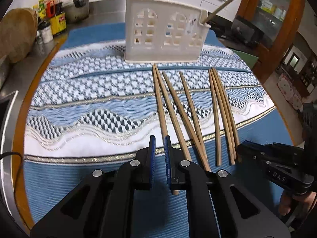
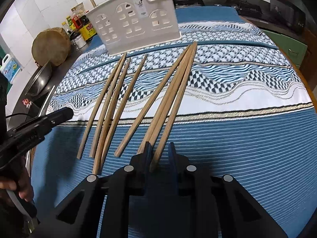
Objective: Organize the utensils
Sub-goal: 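Grasp another wooden chopstick with the left gripper while the right gripper grasps one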
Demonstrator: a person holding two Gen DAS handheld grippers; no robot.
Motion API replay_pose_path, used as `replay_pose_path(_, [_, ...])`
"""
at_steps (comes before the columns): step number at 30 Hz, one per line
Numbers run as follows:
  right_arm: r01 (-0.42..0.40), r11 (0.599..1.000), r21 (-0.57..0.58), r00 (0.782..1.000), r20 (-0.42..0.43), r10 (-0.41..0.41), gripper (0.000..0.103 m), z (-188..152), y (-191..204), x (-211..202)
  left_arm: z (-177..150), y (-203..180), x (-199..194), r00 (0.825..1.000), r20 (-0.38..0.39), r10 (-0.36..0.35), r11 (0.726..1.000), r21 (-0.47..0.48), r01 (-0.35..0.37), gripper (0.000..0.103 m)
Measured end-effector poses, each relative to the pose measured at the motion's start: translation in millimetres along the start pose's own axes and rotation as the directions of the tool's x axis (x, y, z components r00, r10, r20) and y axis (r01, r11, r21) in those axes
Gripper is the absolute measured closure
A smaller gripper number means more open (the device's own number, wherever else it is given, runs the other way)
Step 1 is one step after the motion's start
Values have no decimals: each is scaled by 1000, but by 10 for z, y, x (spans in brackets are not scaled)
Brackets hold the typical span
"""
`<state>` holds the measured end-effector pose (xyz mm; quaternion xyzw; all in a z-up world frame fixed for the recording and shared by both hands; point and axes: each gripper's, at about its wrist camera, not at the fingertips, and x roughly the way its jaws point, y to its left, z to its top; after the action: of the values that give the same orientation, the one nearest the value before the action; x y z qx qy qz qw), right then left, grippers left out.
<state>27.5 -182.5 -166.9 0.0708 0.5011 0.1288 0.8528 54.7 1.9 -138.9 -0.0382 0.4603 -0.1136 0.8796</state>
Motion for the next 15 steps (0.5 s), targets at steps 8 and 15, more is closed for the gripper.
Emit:
replay_pose_path(8, [56, 998, -27, 998, 11, -55, 93, -37, 17, -17, -44, -57, 181, 999, -38, -25, 1000, -14, 25, 94])
replay_pose_path(15, [99, 994, -47, 995, 24, -98, 93, -42, 17, -46, -66, -67, 299, 998, -58, -24, 999, -34, 22, 84])
